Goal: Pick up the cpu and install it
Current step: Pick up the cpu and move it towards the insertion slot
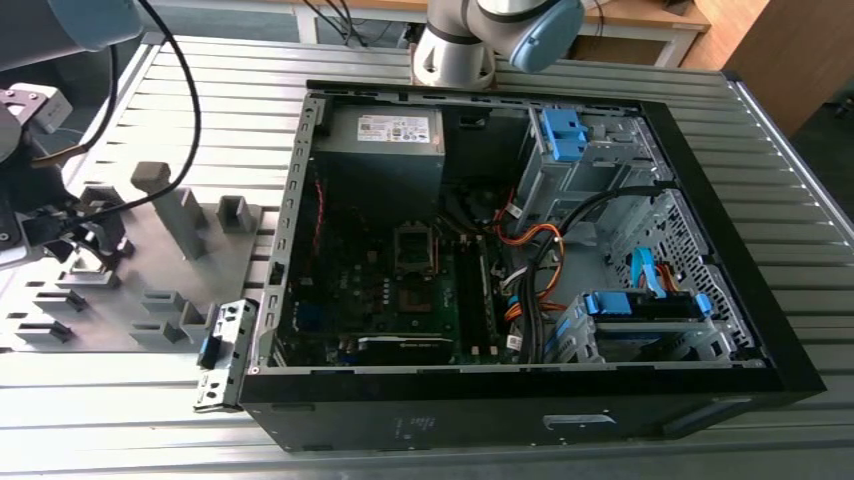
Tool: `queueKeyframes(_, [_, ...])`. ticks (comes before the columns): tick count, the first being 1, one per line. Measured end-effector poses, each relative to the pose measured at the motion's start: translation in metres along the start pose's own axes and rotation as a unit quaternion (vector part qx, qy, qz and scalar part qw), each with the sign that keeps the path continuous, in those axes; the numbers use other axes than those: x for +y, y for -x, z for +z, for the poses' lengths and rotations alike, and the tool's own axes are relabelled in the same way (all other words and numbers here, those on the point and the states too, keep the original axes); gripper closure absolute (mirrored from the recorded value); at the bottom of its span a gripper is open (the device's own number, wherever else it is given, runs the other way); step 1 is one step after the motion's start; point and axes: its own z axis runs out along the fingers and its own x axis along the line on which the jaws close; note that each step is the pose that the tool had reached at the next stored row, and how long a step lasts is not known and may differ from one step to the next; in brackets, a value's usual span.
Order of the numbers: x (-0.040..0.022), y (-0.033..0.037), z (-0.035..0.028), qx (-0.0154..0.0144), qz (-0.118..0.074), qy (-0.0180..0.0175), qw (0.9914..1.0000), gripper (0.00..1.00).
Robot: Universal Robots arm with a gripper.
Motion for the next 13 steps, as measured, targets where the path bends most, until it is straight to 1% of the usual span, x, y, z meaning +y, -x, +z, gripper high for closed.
queueKeyframes(1, [0.0000,0.0000,0.0000,0.0000,0.000,0.0000,1.00000,0.41])
queueKeyframes(4, [-0.0001,0.0001,0.0030,-0.0002,0.000,0.0001,1.00000,0.41])
queueKeyframes(8, [-0.0001,0.0001,0.0032,0.0000,0.000,0.0000,1.00000,0.41])
queueKeyframes(13, [0.0011,-0.0001,0.0053,-0.0001,0.000,0.0000,1.00000,0.41])
